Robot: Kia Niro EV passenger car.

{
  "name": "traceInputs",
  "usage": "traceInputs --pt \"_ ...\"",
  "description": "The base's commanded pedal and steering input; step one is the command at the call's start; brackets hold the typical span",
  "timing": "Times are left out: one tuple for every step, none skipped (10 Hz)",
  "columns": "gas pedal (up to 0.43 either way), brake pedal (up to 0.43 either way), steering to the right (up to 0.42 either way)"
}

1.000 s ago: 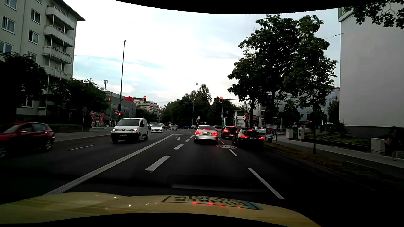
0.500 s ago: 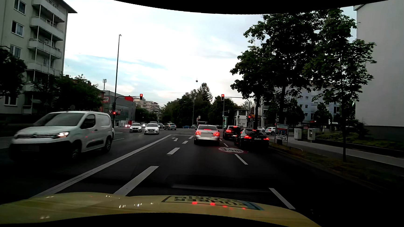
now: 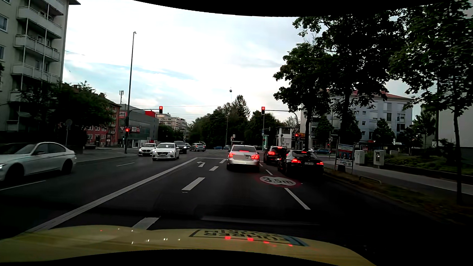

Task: Follow the waypoints while adhering to traffic rules and regulations

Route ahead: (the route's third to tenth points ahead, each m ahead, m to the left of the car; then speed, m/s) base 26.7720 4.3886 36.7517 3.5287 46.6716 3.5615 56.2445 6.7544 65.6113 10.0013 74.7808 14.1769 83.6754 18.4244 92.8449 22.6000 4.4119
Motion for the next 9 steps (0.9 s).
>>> traceInputs --pt "0.0 0.152 -0.01" --pt "0.0 0.159 -0.01" --pt "0.0 0.159 -0.01" --pt "0.0 0.159 -0.01" --pt "0.0 0.165 -0.01" --pt "0.0 0.165 -0.01" --pt "0.0 0.165 -0.01" --pt "0.0 0.171 -0.01" --pt "0.0 0.177 -0.01"
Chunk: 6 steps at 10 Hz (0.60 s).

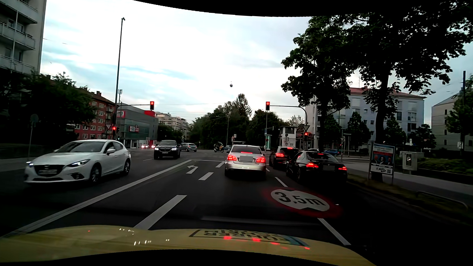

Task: Follow the waypoints while adhering to traffic rules and regulations

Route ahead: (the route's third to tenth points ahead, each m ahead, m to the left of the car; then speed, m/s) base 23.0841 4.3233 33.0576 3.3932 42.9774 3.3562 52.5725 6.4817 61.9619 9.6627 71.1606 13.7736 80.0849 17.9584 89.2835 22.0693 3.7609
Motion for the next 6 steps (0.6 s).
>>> traceInputs --pt "0.0 0.183 -0.009" --pt "0.0 0.189 -0.01" --pt "0.0 0.195 -0.009" --pt "0.0 0.201 -0.009" --pt "0.0 0.207 -0.008" --pt "0.0 0.213 -0.008"
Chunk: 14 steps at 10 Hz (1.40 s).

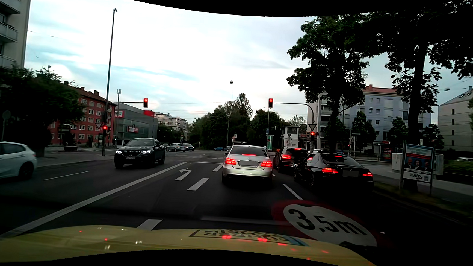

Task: Follow the waypoints while adhering to traffic rules and regulations

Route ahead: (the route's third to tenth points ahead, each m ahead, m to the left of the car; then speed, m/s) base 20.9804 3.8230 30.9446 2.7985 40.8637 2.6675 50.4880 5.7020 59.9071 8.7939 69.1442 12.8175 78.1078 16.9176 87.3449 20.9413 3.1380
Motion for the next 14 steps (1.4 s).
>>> traceInputs --pt "0.0 0.226 -0.007" --pt "0.0 0.232 -0.006" --pt "0.0 0.232 -0.005" --pt "0.0 0.238 -0.004" --pt "0.0 0.238 -0.004" --pt "0.0 0.244 -0.004" --pt "0.0 0.244 -0.004" --pt "0.0 0.244 -0.004" --pt "0.0 0.25 -0.004" --pt "0.0 0.25 -0.004" --pt "0.0 0.244 -0.004" --pt "0.0 0.244 -0.004" --pt "0.0 0.238 -0.004" --pt "0.0 0.238 -0.004"
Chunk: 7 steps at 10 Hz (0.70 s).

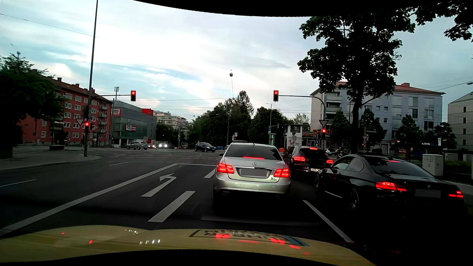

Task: Follow the waypoints while adhering to traffic rules and regulations

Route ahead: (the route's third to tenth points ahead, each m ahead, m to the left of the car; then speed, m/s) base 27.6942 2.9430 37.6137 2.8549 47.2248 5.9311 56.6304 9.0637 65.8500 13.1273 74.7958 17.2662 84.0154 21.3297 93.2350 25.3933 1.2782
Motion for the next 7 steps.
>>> traceInputs --pt "0.0 0.238 -0.004" --pt "0.0 0.244 -0.004" --pt "0.0 0.238 -0.004" --pt "0.0 0.238 -0.004" --pt "0.0 0.238 -0.004" --pt "0.0 0.244 -0.004" --pt "0.0 0.238 -0.004"
